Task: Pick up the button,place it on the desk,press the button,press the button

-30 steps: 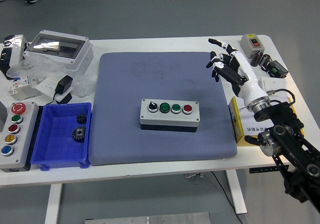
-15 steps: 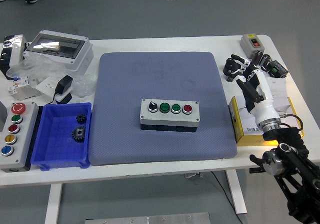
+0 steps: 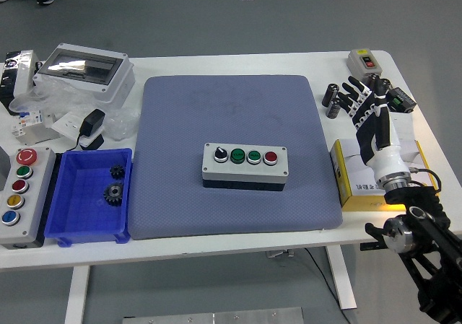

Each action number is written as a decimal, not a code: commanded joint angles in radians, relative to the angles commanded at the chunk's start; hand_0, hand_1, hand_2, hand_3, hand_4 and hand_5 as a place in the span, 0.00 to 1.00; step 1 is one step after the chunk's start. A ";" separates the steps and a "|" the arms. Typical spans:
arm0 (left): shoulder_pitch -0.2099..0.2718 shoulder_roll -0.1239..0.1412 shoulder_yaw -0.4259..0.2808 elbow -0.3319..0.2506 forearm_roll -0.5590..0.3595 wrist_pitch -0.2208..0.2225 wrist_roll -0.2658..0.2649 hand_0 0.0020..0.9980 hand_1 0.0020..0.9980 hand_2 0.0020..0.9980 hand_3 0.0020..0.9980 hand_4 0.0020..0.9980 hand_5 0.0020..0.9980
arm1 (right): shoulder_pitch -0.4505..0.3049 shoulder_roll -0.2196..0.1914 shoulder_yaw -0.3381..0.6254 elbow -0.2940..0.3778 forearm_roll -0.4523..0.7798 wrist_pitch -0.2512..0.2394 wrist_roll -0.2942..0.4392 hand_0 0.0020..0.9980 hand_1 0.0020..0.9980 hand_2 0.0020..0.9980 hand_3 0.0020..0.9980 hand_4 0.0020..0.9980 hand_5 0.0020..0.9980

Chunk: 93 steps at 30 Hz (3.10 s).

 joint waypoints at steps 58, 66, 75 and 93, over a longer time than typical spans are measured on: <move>0.030 0.061 0.058 -0.003 -0.092 0.013 0.007 0.69 0.64 0.60 0.66 0.66 0.30 | -0.014 0.024 0.056 -0.015 -0.047 0.021 -0.044 0.87 0.80 0.86 0.86 0.95 1.00; 0.026 0.050 0.067 -0.002 -0.109 0.016 0.005 0.69 0.64 0.60 0.66 0.66 0.30 | -0.014 0.030 0.097 -0.012 -0.052 0.021 -0.046 0.87 0.80 0.86 0.86 0.94 1.00; 0.024 0.041 0.058 -0.002 -0.090 0.012 0.006 0.69 0.64 0.60 0.66 0.66 0.30 | -0.017 0.026 0.106 -0.005 -0.045 0.017 -0.043 0.85 0.78 0.85 0.86 0.94 0.99; 0.024 0.019 0.042 -0.001 -0.050 0.004 0.003 0.69 0.64 0.60 0.65 0.66 0.30 | -0.023 0.006 0.125 0.005 -0.041 0.018 -0.042 0.82 0.75 0.85 0.91 0.92 0.95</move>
